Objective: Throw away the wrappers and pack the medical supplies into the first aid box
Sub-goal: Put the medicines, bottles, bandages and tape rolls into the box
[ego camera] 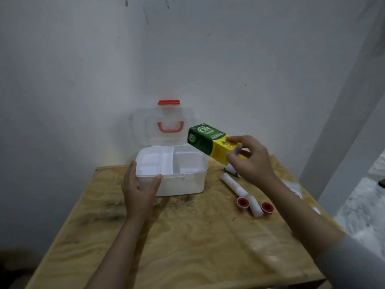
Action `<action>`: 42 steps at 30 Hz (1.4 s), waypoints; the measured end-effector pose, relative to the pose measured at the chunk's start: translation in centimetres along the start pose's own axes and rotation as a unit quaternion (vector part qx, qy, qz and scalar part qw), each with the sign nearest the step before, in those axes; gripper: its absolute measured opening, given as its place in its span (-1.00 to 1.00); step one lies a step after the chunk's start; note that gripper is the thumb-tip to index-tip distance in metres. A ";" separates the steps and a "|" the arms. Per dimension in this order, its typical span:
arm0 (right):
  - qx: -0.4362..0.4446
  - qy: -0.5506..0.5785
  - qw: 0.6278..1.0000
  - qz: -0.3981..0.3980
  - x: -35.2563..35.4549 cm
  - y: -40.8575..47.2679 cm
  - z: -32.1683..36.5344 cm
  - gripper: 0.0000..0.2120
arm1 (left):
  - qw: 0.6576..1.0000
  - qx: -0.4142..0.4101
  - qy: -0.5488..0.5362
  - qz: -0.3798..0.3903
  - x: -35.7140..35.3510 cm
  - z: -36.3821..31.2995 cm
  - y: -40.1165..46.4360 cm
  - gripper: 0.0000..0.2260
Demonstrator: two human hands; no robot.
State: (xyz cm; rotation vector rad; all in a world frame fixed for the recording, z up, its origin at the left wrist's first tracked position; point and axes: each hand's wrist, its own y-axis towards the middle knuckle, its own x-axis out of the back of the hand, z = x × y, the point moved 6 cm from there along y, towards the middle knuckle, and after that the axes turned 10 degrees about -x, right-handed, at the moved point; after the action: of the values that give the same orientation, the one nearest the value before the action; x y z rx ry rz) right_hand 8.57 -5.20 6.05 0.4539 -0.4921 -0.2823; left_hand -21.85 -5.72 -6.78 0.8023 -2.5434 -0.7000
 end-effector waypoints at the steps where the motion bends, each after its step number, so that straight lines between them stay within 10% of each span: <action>1: 0.009 -0.026 0.999 0.044 -1.2 0.8 0.7 -0.63 | 1.000 -0.001 0.001 0.000 0.0 -0.1 0.0 -0.28; 6: 0.020 -0.251 0.940 0.232 -7.2 3.4 2.0 -0.62 | 1.000 -0.003 0.012 -0.002 0.2 -0.5 0.3 -0.29; 15: -0.015 -0.288 0.876 0.386 -15.0 5.4 0.0 -0.64 | 1.000 -0.006 0.022 -0.007 0.5 -0.1 0.4 -0.30; 21: -0.005 -0.335 0.874 0.351 -18.1 5.5 -1.6 -0.81 | 0.999 -0.014 0.027 -0.008 0.5 -0.2 0.3 -0.29; 30: -0.255 -0.261 0.854 0.370 -19.5 5.4 -3.0 -0.79 | 1.000 -0.017 0.024 -0.010 0.4 0.0 0.3 -0.27; 42: -0.280 -0.072 0.894 0.343 -14.8 5.8 -0.7 -0.70 | 0.999 -0.023 0.041 -0.027 0.4 -0.4 0.3 -0.33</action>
State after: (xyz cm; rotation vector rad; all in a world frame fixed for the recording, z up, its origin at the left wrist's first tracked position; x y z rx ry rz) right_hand -2.68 5.45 2.56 -0.3206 -0.6560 0.2334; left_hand -22.08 -5.86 -6.18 0.8683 -2.4311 -0.7256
